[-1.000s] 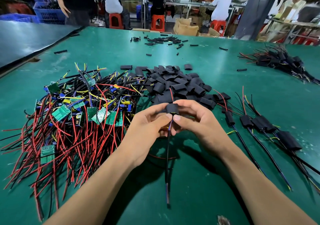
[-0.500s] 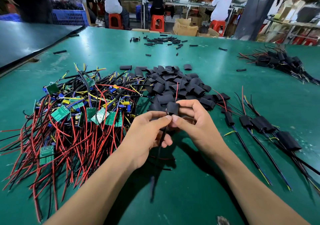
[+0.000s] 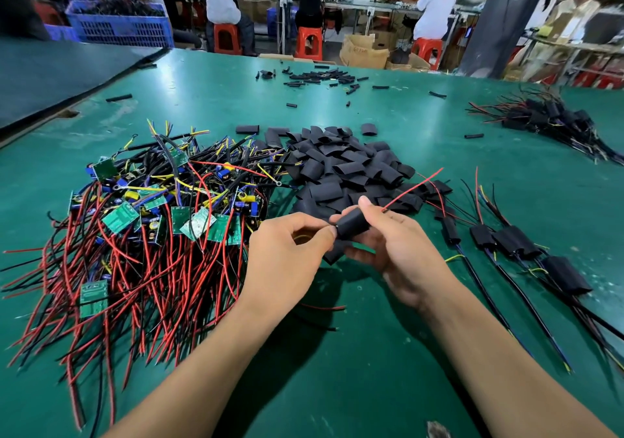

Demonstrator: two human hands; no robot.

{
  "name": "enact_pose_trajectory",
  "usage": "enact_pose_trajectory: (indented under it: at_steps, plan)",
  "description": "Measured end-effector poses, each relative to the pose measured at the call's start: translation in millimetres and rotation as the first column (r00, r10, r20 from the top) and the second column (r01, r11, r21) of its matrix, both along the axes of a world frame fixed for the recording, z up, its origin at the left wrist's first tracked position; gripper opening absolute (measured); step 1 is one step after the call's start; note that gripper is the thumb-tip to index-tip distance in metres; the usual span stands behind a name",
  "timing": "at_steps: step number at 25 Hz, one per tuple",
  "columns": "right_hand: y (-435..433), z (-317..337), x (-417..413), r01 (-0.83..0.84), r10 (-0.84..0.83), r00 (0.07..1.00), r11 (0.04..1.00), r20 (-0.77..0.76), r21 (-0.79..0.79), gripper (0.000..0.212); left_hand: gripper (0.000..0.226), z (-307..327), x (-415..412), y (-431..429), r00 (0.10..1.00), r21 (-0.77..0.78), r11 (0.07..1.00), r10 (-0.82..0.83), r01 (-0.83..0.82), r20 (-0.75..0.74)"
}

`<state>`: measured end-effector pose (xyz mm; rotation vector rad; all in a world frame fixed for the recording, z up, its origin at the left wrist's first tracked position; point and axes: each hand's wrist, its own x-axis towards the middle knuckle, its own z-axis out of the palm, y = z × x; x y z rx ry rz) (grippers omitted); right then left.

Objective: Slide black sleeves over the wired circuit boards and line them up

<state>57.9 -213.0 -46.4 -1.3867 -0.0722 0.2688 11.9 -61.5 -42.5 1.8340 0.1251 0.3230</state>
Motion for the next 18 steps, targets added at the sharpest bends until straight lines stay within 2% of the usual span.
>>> enact_pose_trajectory:
  at_steps: [4,9,12,18]
  plan:
    - [2.0,2.6,-3.0,0.045,-0.047,0.997,0.998,-0.066,-0.033,0.031,0.008,1.1,-1.2,-1.1,0.996,0.091,0.992,0.082,-0.086,0.041]
    - [3.3,3.7,-6.4,0.010,-0.006,0.999,0.994,-0.043,0.112,0.032,0.005,2.2,-1.5,-0.4,0.997,0.094,0.993,0.073,-0.073,0.003]
    - [0.4,2.7,-5.0,-0.005,0.002,1.000,0.992,0.023,0.128,0.038,0.006,3.8,-2.2,0.0,0.998,0.070,0.996,0.051,-0.052,0.021]
    - [-2.9,-1.7,-1.6,-0.004,0.000,0.976,1.000,0.216,0.020,0.030,0.010,3.1,-2.5,2.3,0.999,0.093,0.995,0.016,-0.019,0.032]
